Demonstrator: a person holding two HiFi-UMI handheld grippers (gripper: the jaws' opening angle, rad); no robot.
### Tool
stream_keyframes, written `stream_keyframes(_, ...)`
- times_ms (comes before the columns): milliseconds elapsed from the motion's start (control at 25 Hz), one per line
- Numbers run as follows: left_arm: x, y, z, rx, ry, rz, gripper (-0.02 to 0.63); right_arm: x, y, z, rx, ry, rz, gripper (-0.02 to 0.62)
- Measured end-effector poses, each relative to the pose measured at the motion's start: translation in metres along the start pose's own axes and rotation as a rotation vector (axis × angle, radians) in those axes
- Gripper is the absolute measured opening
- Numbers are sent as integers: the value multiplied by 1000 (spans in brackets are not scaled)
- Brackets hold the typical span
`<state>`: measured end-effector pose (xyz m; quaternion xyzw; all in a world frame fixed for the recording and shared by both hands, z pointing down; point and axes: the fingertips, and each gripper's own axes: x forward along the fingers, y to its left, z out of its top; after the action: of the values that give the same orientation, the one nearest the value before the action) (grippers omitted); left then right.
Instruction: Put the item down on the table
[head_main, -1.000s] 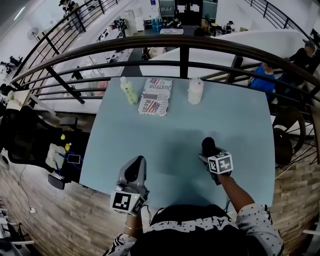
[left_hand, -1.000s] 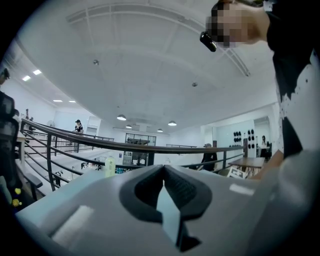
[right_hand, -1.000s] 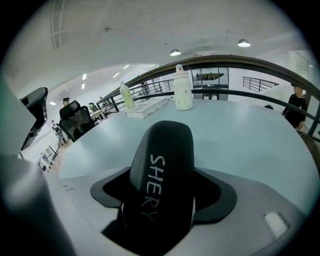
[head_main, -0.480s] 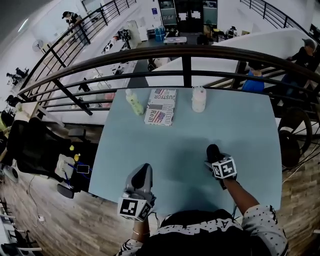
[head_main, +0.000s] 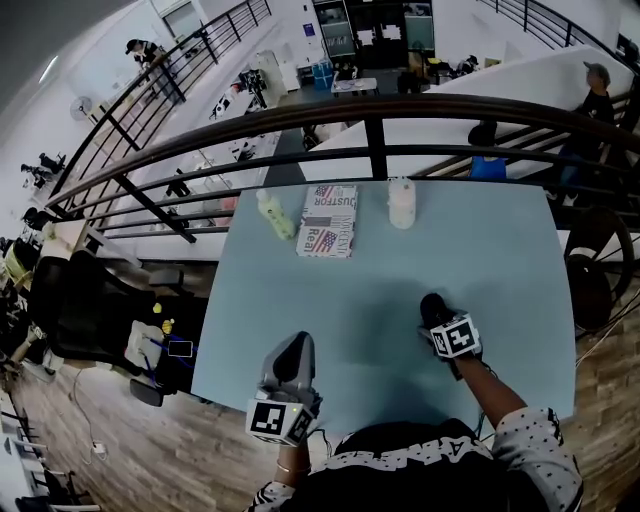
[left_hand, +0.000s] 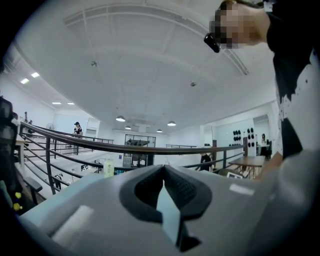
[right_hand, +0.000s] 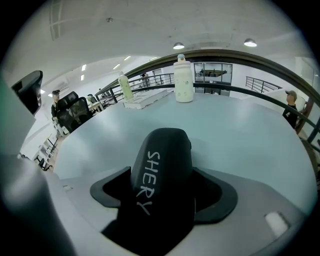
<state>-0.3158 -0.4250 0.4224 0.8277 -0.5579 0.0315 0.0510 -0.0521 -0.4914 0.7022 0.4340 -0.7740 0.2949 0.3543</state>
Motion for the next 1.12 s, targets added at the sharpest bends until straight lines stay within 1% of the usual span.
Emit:
stream_keyframes(160,1,-6,10,11,-30,-22,0,-2,1,4,9,-24,-1,376)
stream_keyframes(360,4,-9,10,24,-39,-30,0,-18,-1,20,29,-96,-5,377)
stream_keyframes(480,6,-14,12,15,-27,-43,0,-39,0,42,45,-180,4,377)
stream_keyframes(600,9,-17,10,19,-22,-54,0,-65,0,66,73,-289,14,376)
stream_keyframes(680,11,-20,11,21,-29,-63,0,-85,-1,81,102,-372,27,356)
stream_keyframes(760,13,-23,12,29,-34,-72,0,-107,-2,93,133,-462,37,308)
stream_keyframes(880,18,-26,14,42,-31,-91,0,-140,0,110,171,-596,53,199)
stream_keyframes(920,19,-27,16,46,-34,-98,0,-150,1,116,179,-634,57,158)
stream_keyframes(1000,22,-30,18,42,-28,-106,0,-168,1,125,191,-689,65,56)
stream_keyframes(1080,24,-31,19,52,-26,-109,0,-183,1,130,200,-730,75,-3)
stream_keyframes(1120,24,-31,20,63,-29,-110,0,-191,2,133,200,-750,81,-3)
